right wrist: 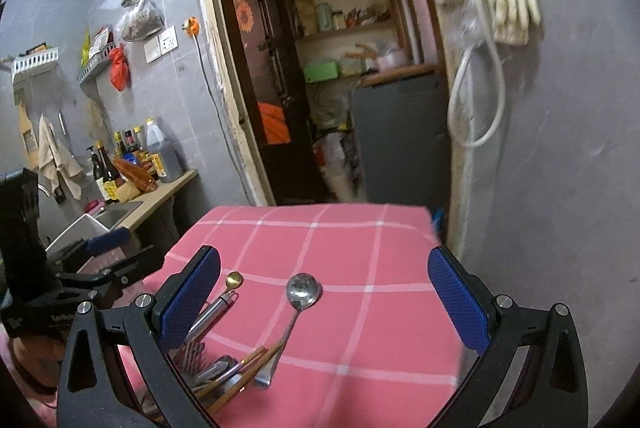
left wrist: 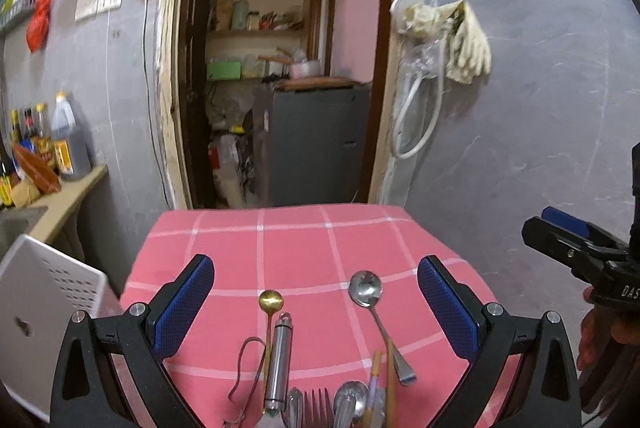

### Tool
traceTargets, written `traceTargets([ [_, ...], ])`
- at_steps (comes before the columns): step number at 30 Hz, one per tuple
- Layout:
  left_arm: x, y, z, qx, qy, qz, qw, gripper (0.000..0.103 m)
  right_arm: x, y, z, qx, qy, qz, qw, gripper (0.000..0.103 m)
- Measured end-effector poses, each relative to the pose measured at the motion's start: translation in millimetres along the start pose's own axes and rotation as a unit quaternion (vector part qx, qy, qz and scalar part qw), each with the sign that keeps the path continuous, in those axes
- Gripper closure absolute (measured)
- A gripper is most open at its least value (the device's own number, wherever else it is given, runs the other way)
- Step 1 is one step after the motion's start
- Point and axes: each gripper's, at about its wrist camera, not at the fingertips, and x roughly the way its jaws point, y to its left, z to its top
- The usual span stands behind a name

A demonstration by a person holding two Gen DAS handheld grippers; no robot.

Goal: Organize utensils
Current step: 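Lower the left gripper onto the metal cylinder tool and close it, then lift the metal cylinder tool with the left gripper and drop it into the white caddy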

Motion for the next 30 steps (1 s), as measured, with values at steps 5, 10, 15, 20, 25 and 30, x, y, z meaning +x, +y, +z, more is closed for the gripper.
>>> traceTargets([
  [5,35,6,-12,-0.023,0.048,-0.006,0.9985,0.015,52,-13,-12,0.026,0.049,0.035,0.998,0.020],
  [10,67,14,-30,-0.039,0.112,-0.012,0.9929,0.040,104,-15,-29,0.024,0.111,0.062,0.992,0.044],
  [15,87,20,-50,-0.055,0.153,-0.018,0.9866,0.058,134,-10,-53,0.025,0.148,0.075,0.986,0.054],
  [20,100,31,-61,-0.081,0.192,-0.012,0.9780,0.065,151,-5,-71,0.022,0.177,0.084,0.980,0.063],
  [25,112,36,-66,-0.082,0.220,-0.003,0.9721,0.074,165,-7,-74,0.019,0.199,0.101,0.975,0.065],
  [30,116,35,-64,-0.065,0.232,-0.006,0.9705,0.078,182,-8,-68,0.010,0.219,0.112,0.969,0.066],
])
